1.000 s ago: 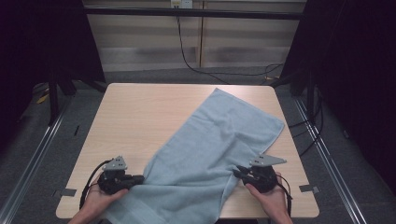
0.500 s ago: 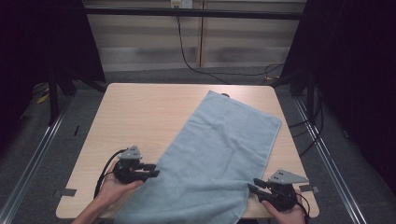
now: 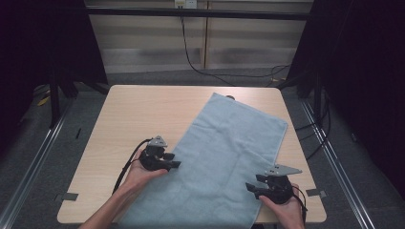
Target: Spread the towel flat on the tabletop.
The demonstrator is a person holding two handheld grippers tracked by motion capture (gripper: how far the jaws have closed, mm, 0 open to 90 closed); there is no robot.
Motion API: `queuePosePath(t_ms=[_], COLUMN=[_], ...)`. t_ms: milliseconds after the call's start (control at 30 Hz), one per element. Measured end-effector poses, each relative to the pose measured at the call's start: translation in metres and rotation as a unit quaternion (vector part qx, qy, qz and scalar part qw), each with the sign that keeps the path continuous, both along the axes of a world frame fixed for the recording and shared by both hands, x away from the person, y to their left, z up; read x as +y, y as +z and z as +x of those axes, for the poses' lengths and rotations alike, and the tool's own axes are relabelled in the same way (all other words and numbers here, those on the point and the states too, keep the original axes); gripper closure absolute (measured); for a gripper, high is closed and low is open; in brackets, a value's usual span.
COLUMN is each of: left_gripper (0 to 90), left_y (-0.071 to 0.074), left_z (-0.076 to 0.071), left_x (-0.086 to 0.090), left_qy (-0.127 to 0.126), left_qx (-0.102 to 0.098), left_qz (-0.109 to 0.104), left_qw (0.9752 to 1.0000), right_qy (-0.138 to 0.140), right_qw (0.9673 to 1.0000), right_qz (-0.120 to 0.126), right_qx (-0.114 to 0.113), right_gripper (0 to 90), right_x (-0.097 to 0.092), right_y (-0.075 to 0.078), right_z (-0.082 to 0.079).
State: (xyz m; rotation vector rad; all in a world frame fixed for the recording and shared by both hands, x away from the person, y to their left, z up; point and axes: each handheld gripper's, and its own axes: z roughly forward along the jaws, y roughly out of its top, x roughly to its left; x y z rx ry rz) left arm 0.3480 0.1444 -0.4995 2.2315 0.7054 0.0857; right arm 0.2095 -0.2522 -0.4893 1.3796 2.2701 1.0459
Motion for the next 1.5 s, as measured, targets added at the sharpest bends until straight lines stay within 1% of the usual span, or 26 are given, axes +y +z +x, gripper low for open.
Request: queuePosePath(t_ms=[67,100,133,200,267,333,400,500,567,633,700,800,867,900,933,967,1000,1033,1133,1167,1233,1267,1333,1367,1400,1500], left_gripper=[70.0,76.3,79.6,84.2,86.1,86.3,86.4,86.6,86.6,86.7,86.6,86.7,86.8,86.8,86.8,86.8,86.9,86.9,86.8,86.8,86.7,86.4,86.0,85.9,85.6,85.6], left_y=[0.0,0.0,0.0,0.0,0.001,-0.001,-0.001,-0.003,-0.004,-0.005,-0.005,-0.005,-0.006,-0.006,-0.005,-0.005,-0.004,-0.004,-0.002,-0.002,-0.001,-0.001,-0.001,-0.001,-0.001,-0.001], left_z=[-0.003,-0.004,-0.004,-0.007,-0.009,-0.01,-0.008,-0.004,-0.001,0.0,-0.001,-0.008,-0.017,-0.023,-0.03,-0.037,-0.047,-0.053,-0.073,-0.079,-0.088,-0.091,-0.096,-0.097,-0.098,-0.1], left_x=[0.002,0.003,0.005,0.008,0.012,0.017,0.023,0.031,0.035,0.038,0.04,0.044,0.049,0.051,0.052,0.053,0.054,0.055,0.06,0.061,0.064,0.064,0.065,0.064,0.064,0.061], left_qy=[-0.012,-0.011,-0.013,-0.012,-0.012,-0.003,0.006,0.021,0.03,0.037,0.039,0.039,0.035,0.031,0.027,0.021,0.012,0.008,-0.01,-0.014,-0.02,-0.025,-0.027,-0.028,-0.032,-0.038], left_qx=[-0.027,-0.028,-0.025,-0.028,-0.029,-0.026,-0.018,-0.009,0.0,0.006,0.007,0.004,0.014,0.017,0.017,0.011,0.013,0.014,0.018,0.022,0.031,0.03,0.035,0.039,0.039,0.045], left_qz=[0.023,0.017,0.021,0.023,0.025,0.015,0.007,-0.003,-0.013,-0.021,-0.024,-0.022,-0.033,-0.036,-0.035,-0.03,-0.029,-0.03,-0.022,-0.028,-0.029,-0.027,-0.031,-0.034,-0.034,-0.035], left_qw=[0.9993,0.9994,0.9994,0.9993,0.9992,0.9995,0.9998,0.9997,0.9995,0.9991,0.9989,0.999,0.9987,0.9987,0.9989,0.9993,0.9994,0.9994,0.9995,0.9993,0.9989,0.9989,0.9985,0.9982,0.9981,0.9976], right_qy=[-0.006,-0.006,-0.004,-0.007,-0.007,-0.007,-0.008,-0.008,-0.012,-0.011,-0.014,-0.013,-0.01,-0.009,-0.007,-0.002,0.006,0.017,0.037,0.042,0.054,0.054,0.058,0.058,0.056,0.054], right_qw=[0.9999,0.9996,0.9994,0.9986,0.9984,0.9985,0.9985,0.9984,0.9984,0.9984,0.9985,0.9986,0.9986,0.9986,0.9987,0.9991,0.9991,0.9987,0.9986,0.9984,0.998,0.998,0.9978,0.9978,0.9981,0.9984], right_qz=[-0.013,-0.028,-0.035,-0.053,-0.056,-0.054,-0.054,-0.054,-0.054,-0.054,-0.053,-0.052,-0.052,-0.051,-0.049,-0.041,-0.04,-0.046,-0.036,-0.035,-0.032,-0.03,-0.024,-0.022,-0.013,-0.008], right_qx=[0.006,0.007,0.004,-0.003,-0.007,-0.007,-0.01,-0.015,-0.009,-0.009,-0.007,-0.005,-0.005,-0.011,-0.012,-0.01,-0.011,-0.014,-0.011,-0.013,-0.01,-0.014,-0.02,-0.024,-0.022,-0.013], right_gripper=[42.5,42.5,42.5,43.3,46.1,52.4,58.2,63.7,66.9,69.6,72.3,76.1,78.8,79.6,80.7,82.9,84.0,85.0,85.7,85.8,85.8,85.8,85.8,85.8,85.8,85.7], right_x=[0.0,0.002,0.004,0.008,0.01,0.011,0.011,0.015,0.019,0.022,0.024,0.029,0.032,0.033,0.035,0.036,0.039,0.042,0.046,0.046,0.046,0.044,0.039,0.036,0.032,0.023], right_y=[-0.005,-0.008,-0.008,-0.008,-0.009,-0.009,-0.009,-0.011,-0.01,-0.011,-0.011,-0.011,-0.011,-0.012,-0.013,-0.013,-0.013,-0.012,-0.01,-0.009,-0.004,0.0,0.009,0.01,0.01,0.006], right_z=[0.001,0.002,0.002,0.005,0.009,0.018,0.032,0.061,0.086,0.105,0.123,0.141,0.144,0.143,0.14,0.138,0.134,0.126,0.105,0.096,0.078,0.068,0.047,0.04,0.029,0.007])
